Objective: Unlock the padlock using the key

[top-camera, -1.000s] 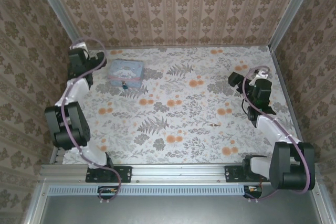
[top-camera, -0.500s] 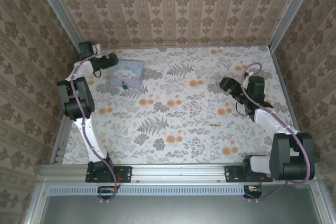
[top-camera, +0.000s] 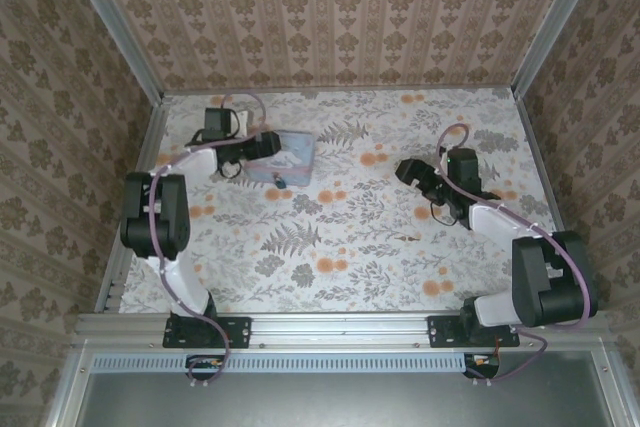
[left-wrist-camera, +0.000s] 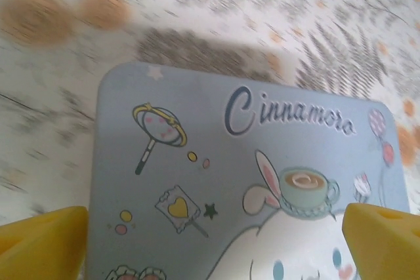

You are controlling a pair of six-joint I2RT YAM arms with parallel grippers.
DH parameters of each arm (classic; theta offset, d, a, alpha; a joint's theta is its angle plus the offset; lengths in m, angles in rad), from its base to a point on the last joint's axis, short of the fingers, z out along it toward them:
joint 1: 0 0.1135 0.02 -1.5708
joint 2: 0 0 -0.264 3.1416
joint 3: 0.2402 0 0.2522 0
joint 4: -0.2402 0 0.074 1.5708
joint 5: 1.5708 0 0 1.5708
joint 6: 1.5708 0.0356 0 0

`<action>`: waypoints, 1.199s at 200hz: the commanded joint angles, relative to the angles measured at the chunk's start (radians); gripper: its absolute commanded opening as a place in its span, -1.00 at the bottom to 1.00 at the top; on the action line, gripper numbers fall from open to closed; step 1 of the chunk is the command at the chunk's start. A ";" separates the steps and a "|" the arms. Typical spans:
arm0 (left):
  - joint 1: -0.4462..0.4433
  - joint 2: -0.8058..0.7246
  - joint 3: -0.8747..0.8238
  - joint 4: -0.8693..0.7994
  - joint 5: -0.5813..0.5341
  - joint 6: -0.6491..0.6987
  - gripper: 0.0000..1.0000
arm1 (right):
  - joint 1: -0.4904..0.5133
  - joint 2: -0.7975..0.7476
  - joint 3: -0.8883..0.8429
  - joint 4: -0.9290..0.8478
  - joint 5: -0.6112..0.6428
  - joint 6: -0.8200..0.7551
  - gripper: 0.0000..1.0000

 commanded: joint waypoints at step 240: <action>-0.493 -0.044 -0.105 0.289 -0.240 -0.396 1.00 | 0.129 0.172 0.129 -0.006 -0.056 0.050 0.76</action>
